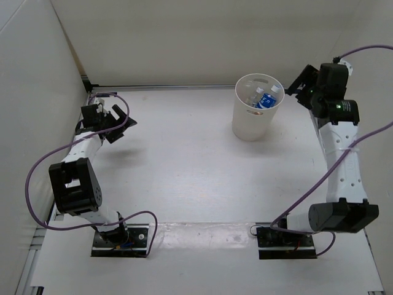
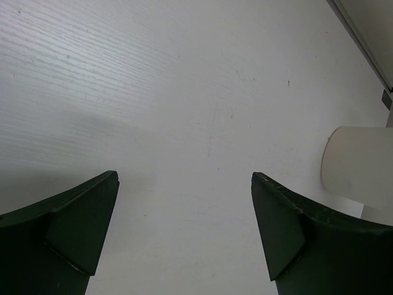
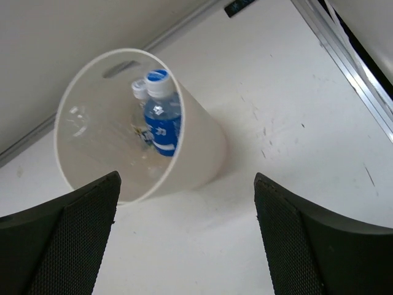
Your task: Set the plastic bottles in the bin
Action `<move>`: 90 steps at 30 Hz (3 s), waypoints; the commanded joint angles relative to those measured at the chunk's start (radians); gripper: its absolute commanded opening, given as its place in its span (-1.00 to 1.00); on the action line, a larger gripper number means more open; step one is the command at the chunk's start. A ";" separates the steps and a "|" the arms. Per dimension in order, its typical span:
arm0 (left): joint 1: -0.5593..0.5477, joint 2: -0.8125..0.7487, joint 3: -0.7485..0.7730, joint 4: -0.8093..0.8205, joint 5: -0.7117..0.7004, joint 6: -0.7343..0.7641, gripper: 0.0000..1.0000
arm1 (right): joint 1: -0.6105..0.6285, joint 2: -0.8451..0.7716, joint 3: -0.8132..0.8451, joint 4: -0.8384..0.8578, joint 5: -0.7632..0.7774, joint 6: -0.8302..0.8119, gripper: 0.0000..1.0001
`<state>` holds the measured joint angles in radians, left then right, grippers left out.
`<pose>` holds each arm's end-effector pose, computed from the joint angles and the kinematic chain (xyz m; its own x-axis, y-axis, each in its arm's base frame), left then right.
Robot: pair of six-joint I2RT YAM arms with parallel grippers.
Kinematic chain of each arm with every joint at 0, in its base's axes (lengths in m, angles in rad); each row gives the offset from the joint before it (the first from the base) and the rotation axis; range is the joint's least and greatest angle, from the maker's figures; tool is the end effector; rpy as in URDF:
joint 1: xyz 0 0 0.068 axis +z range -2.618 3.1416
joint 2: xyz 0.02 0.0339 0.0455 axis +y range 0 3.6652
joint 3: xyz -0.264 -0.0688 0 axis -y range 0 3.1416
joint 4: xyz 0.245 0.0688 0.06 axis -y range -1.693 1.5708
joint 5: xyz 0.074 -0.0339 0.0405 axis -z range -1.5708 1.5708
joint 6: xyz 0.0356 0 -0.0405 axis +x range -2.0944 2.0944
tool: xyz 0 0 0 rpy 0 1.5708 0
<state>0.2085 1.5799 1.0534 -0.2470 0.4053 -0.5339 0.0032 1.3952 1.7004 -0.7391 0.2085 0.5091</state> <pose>0.3363 0.0568 0.2317 -0.6320 -0.6117 -0.4757 -0.2740 0.7506 -0.6012 0.2883 -0.0064 0.4585 -0.2771 0.4760 -0.8347 0.3662 0.8554 0.3662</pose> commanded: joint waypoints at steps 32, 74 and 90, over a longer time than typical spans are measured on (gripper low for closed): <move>0.005 -0.343 -0.190 -0.075 -0.083 0.209 1.00 | 0.043 -0.335 -0.564 -0.128 0.045 0.028 0.81; -0.138 -0.639 -0.256 -0.344 -0.402 0.382 1.00 | 0.239 -0.430 -0.757 -0.169 -0.044 -0.141 0.81; -0.138 -0.887 -0.524 -0.123 -0.589 0.216 1.00 | 0.250 -0.475 -0.766 -0.169 -0.080 -0.141 0.81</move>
<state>0.0719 0.6727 0.5247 -0.4007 -0.1696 -0.2989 0.2596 0.9421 0.9054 -0.8963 0.1238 0.3817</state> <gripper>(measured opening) 0.994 0.904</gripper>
